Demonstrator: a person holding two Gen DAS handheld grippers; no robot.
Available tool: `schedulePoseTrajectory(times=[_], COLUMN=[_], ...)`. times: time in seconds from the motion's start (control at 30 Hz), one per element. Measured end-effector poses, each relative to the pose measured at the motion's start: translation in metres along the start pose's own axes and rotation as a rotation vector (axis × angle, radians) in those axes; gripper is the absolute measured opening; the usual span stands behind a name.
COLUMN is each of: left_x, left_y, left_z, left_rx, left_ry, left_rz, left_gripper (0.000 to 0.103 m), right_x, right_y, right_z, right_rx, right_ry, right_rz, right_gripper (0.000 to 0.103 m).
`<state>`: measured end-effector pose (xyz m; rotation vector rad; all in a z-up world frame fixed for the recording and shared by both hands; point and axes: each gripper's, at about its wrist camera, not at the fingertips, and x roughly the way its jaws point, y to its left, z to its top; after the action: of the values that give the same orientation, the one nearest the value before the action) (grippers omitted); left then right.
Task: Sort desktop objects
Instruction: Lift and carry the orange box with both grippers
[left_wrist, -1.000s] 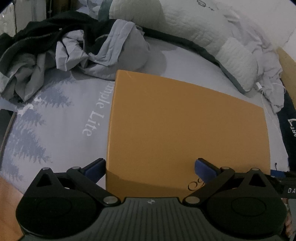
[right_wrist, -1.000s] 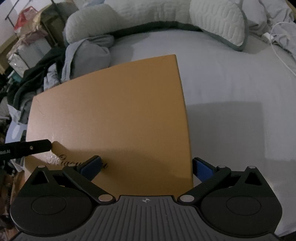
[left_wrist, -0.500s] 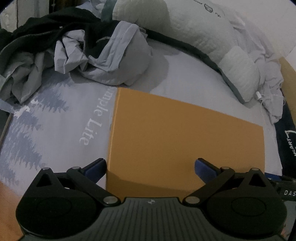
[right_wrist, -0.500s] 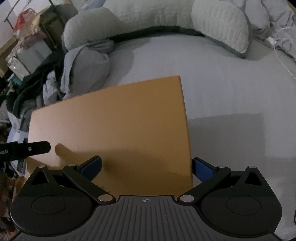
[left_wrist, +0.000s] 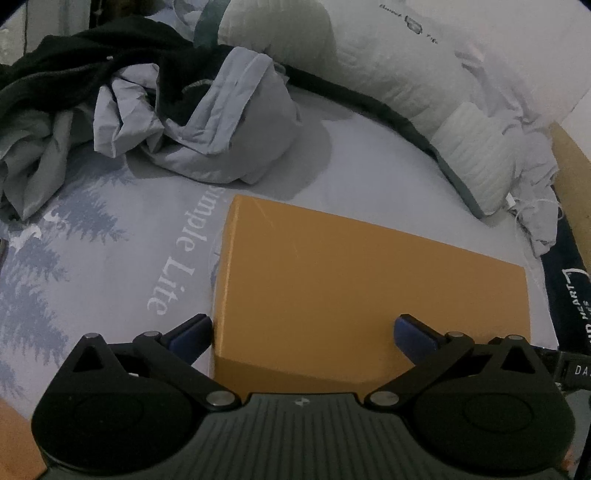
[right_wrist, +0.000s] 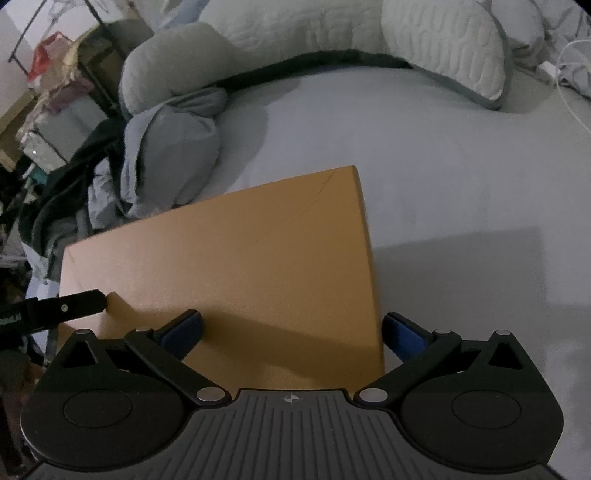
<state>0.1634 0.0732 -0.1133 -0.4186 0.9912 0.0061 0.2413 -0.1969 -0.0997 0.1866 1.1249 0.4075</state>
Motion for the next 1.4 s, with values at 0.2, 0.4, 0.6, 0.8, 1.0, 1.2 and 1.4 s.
schedulePoseTrajectory(times=[0.2,0.4,0.6,0.8,1.0,1.2,1.4], left_x=[-0.012,-0.036,-0.057,-0.055,-0.051,-0.054,-0.064], left_y=[0.004,-0.002,-0.003,-0.003,-0.002,-0.006,-0.007], left_z=[-0.026,-0.076,-0.116,-0.13,-0.126,-0.125,-0.121], left_rx=[0.018,0.088,0.119,0.136,0.116,0.095,0.076], left_ry=[0.032,0.019,-0.021,-0.034,-0.022,-0.009,-0.019], left_rz=[-0.009,0.022,0.016,0.001,-0.001,0.013,0.001], left_gripper=[0.103,0.103,0.103,0.103,0.103,0.103,0.103], right_x=[-0.015,-0.043,-0.059,-0.055,-0.048,-0.05,-0.062], right_y=[-0.005,0.002,0.005,0.003,0.001,0.002,-0.001], right_z=[-0.03,-0.082,-0.117,-0.13,-0.132,-0.129,-0.125], right_rx=[-0.017,-0.088,-0.113,-0.109,-0.105,-0.078,-0.043], right_ry=[-0.002,-0.037,-0.077,-0.075,-0.069,-0.049,-0.069], right_rz=[-0.015,-0.036,-0.056,-0.037,-0.026,-0.03,0.002], right_gripper=[0.103,0.103,0.103,0.103,0.103,0.103,0.103])
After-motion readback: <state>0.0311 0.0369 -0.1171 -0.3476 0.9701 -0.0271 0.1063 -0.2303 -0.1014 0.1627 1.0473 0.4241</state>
